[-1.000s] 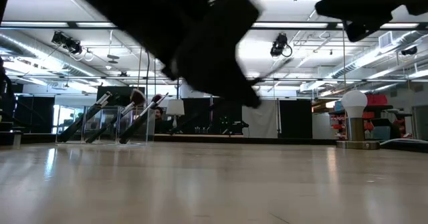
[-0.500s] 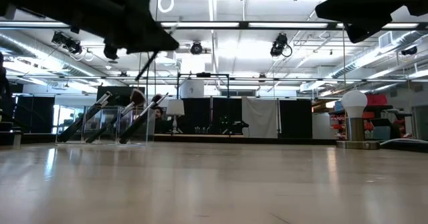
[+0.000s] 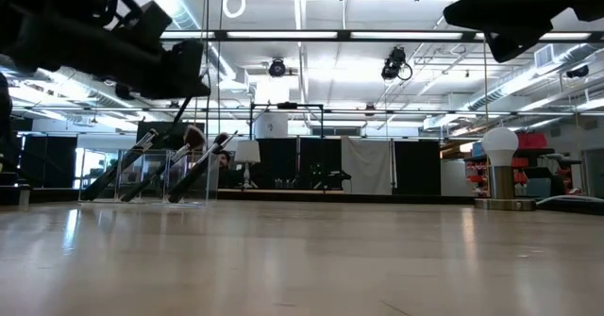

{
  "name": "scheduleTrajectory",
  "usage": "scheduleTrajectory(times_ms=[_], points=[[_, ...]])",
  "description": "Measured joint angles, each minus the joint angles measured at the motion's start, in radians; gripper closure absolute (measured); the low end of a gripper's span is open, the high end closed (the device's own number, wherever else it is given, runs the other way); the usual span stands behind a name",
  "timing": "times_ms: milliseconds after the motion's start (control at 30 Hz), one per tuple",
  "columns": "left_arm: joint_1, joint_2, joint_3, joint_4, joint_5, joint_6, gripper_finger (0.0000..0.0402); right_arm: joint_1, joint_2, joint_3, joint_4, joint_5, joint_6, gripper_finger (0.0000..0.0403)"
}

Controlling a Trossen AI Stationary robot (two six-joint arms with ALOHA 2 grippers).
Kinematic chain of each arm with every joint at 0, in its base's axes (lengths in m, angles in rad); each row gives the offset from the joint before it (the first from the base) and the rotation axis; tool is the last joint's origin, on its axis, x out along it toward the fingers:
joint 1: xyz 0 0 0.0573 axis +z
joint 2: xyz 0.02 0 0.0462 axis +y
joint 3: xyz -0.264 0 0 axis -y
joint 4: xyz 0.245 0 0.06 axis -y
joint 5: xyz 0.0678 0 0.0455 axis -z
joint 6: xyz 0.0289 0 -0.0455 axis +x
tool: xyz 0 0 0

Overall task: Pick & Place Makeup Brushes
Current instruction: Put the black eyeshadow brush into the transparent organizer

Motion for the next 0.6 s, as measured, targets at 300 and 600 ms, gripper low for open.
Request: scheduleTrajectory(times_ms=[300, 600], points=[[-0.012, 0.000, -0.072, -0.035, -0.075, -0.065, 0.0369, 0.000, 0.000, 0.000, 0.000, 0.000, 0.023, 0.0286], [-0.011, 0.000, -0.139, -0.060, -0.031, -0.155, 0.0374, 0.000, 0.000, 0.000, 0.000, 0.000, 0.023, 0.0286]])
